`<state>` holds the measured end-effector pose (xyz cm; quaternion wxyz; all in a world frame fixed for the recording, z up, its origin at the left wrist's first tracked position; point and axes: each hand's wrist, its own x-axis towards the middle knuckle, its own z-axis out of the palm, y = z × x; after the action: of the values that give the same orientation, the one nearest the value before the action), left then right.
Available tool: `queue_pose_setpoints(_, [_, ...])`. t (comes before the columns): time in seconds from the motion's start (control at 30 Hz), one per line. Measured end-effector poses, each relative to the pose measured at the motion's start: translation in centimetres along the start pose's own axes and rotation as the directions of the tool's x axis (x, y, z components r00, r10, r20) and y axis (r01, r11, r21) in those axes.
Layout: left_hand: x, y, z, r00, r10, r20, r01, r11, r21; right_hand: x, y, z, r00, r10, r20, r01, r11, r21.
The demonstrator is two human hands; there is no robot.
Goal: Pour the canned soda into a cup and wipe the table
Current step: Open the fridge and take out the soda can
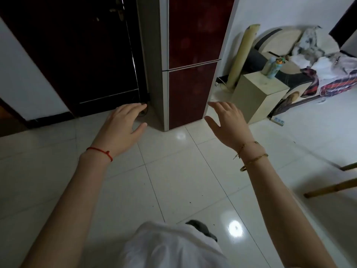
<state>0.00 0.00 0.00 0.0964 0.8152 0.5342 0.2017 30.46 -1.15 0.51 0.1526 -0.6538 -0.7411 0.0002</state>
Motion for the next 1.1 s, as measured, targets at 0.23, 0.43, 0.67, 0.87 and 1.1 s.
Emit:
queue_pose_setpoints(0.23, [5.4,-2.8,0.8,0.999,-0.022,0.035,0.023,1.000,-0.014,5.9,0.6,2.5,0.999,0.014,0.039,-0.015,1.000,0.009])
queue_pose_setpoints(0.43, [11.9,-5.1,2.3,0.998,-0.040,0.047,0.041,0.999,-0.016,12.3,2.5,5.1,0.999,0.014,0.044,-0.016,0.999,0.038])
queue_pose_setpoints(0.67, [22.4,-6.8,3.2,0.997,-0.059,0.044,0.059,0.998,-0.012,23.0,5.7,6.2,0.999,-0.009,0.046,0.007,0.999,0.044])
queue_pose_setpoints(0.87, [31.2,-8.8,3.0,0.997,-0.083,-0.009,0.083,0.997,0.001,32.8,8.1,6.7,0.998,-0.054,0.016,0.053,0.996,0.070])
queue_pose_setpoints(1.1, [38.3,-11.5,3.3,0.993,-0.114,-0.006,0.114,0.993,0.020,41.8,8.8,7.9,0.995,-0.098,0.020,0.095,0.989,0.114])
